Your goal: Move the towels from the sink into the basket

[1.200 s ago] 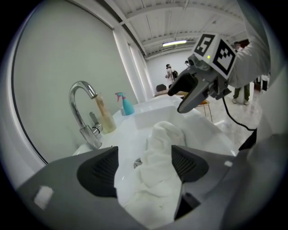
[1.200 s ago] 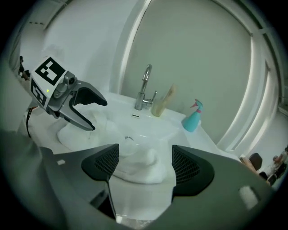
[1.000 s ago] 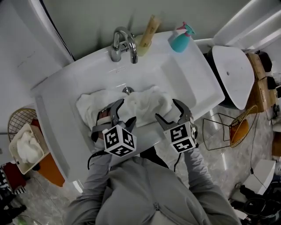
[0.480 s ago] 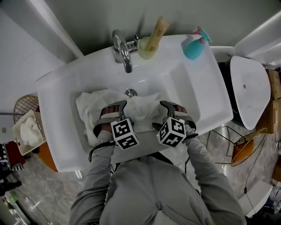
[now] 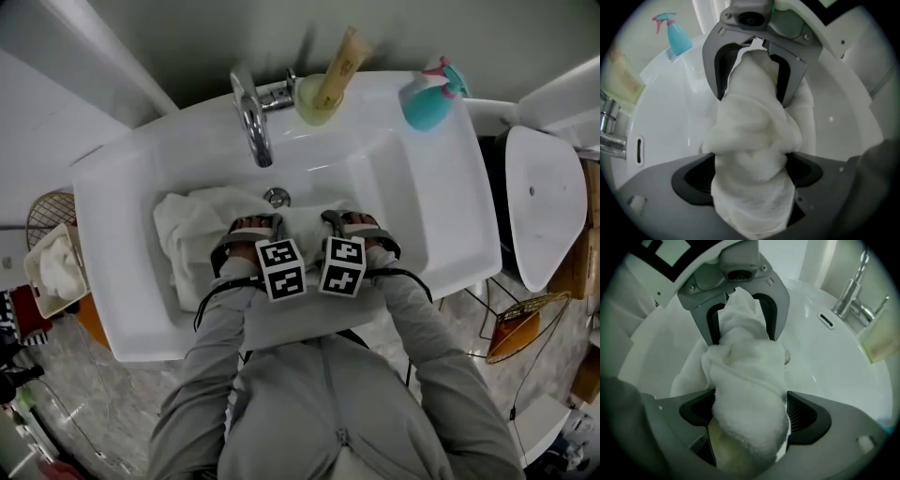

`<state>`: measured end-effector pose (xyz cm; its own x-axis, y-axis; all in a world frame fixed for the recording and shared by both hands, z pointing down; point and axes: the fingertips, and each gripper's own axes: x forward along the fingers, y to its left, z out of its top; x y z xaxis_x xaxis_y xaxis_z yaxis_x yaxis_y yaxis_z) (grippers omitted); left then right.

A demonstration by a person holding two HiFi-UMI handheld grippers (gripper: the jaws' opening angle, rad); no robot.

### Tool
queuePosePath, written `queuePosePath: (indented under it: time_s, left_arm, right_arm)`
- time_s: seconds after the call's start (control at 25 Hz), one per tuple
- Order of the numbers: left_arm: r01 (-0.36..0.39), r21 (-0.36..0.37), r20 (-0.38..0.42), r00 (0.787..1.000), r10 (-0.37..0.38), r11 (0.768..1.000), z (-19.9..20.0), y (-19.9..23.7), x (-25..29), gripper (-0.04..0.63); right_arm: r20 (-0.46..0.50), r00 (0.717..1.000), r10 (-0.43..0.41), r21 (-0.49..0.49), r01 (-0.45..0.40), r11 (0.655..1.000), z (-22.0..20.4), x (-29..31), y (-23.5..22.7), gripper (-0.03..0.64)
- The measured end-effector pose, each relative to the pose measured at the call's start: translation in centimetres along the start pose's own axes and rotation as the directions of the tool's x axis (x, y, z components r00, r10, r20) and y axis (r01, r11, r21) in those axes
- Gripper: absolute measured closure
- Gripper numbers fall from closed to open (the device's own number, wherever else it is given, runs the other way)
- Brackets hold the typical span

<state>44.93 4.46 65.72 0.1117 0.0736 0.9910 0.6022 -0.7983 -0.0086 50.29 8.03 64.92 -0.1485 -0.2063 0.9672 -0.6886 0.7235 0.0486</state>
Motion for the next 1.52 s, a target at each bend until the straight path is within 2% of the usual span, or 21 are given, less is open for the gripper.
queuePosePath:
  time_s: [0.16,0.4,0.6,0.84,1.0,1.12,1.32,1.52]
  left_arm:
    - [0.063,0.007,-0.001,0.998,-0.063,0.998,0.2,0.0,1.2,0.081]
    - [0.205,0.002,0.050,0.977,-0.205,0.979,0.3,-0.5,2.0,0.081]
    - [0.221,0.012,0.058,0.974,-0.221,0.975,0.3,-0.6,2.0,0.087]
    - [0.248,0.009,0.032,0.968,-0.248,0.969,0.3,-1.6,1.9,0.173]
    - [0.232,0.006,0.012,0.973,-0.232,0.973,0.3,-1.9,1.6,0.226]
    - [0.208,-0.019,0.031,0.978,-0.207,0.978,0.5,-1.9,1.0,0.285]
    - [0.076,-0.057,0.048,0.996,-0.073,0.996,0.6,-1.2,-0.2,0.337]
    - [-0.057,-0.146,0.084,0.994,0.070,0.988,0.9,0.1,-2.6,0.348]
  right_arm:
    - [-0.019,0.999,0.032,-0.055,-0.033,0.998,0.3,1.8,-0.2,0.170]
    - [-0.006,0.991,0.130,-0.043,-0.130,0.991,0.2,2.7,0.1,0.172]
    - [-0.015,0.988,0.152,-0.036,-0.152,0.988,0.1,2.8,0.3,0.204]
    - [-0.044,0.991,0.129,-0.053,-0.131,0.990,0.2,2.7,0.4,0.292]
    - [-0.042,0.998,0.043,-0.108,-0.047,0.993,0.4,2.2,0.1,0.412]
    - [-0.006,0.999,-0.038,-0.123,0.037,0.992,0.4,1.5,-0.3,0.467]
    - [0.045,0.990,-0.133,-0.124,0.137,0.983,1.0,-0.2,-1.1,0.489]
    - [0.123,0.963,-0.241,-0.083,0.252,0.964,2.4,-3.4,-2.7,0.491]
